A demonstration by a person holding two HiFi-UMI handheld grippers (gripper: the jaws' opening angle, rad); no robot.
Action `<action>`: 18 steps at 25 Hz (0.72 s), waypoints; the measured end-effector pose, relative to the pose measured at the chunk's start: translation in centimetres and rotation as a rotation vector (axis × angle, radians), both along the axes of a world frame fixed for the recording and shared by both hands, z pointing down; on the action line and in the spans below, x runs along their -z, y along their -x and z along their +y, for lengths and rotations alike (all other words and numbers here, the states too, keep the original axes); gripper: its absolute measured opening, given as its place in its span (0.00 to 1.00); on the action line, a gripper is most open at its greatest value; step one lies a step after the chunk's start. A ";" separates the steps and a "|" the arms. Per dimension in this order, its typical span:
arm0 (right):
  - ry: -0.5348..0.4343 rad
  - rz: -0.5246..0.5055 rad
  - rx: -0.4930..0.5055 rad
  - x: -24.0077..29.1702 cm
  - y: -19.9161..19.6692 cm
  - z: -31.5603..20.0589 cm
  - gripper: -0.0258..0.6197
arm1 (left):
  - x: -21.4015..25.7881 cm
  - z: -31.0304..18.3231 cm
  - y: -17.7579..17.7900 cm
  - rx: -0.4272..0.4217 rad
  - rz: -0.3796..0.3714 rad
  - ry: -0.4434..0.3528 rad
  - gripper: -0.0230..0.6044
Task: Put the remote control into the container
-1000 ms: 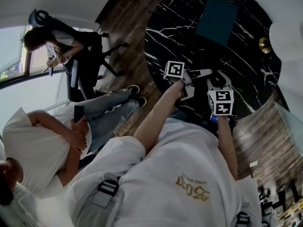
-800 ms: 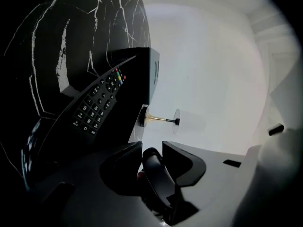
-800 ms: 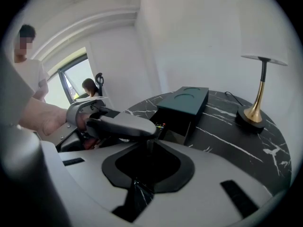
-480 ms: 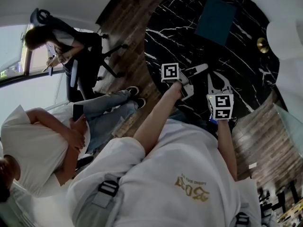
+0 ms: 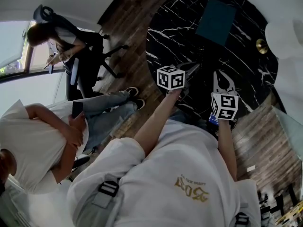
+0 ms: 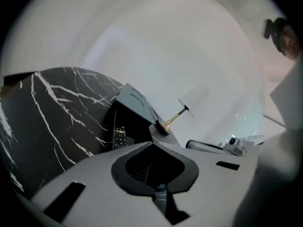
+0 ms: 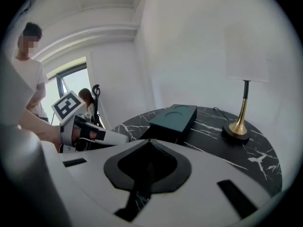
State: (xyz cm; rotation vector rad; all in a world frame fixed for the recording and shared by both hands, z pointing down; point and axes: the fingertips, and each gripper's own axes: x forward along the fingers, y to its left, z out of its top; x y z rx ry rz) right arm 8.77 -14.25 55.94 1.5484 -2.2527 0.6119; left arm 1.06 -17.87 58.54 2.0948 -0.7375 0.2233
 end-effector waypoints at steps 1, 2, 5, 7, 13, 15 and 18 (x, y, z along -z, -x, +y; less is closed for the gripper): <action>-0.006 -0.004 -0.009 0.2 -0.2 0.0 0.06 | 0.4 0.0 0.1 -0.007 -0.030 -0.048 0.05; -0.012 -0.007 -0.018 0.5 -0.4 0.0 0.06 | 0.9 0.0 0.2 -0.008 -0.059 -0.095 0.05; -0.028 -0.015 -0.040 1.3 -0.9 0.0 0.06 | 2.9 -0.2 0.9 0.009 -0.130 -0.232 0.05; -0.039 -0.018 -0.052 1.8 -1.2 0.0 0.06 | 4.0 -0.3 0.9 0.001 -0.163 -0.297 0.05; -0.083 -0.025 -0.079 3.8 -2.0 0.0 0.06 | 7.3 0.1 0.7 -0.044 -0.238 -0.494 0.05; -0.103 -0.031 -0.090 4.8 -2.3 0.0 0.06 | 8.7 0.4 0.6 -0.052 -0.258 -0.551 0.05; -0.140 -0.042 -0.102 6.4 -2.5 0.0 0.06 | 11.0 0.0 1.4 0.004 -0.271 -0.622 0.05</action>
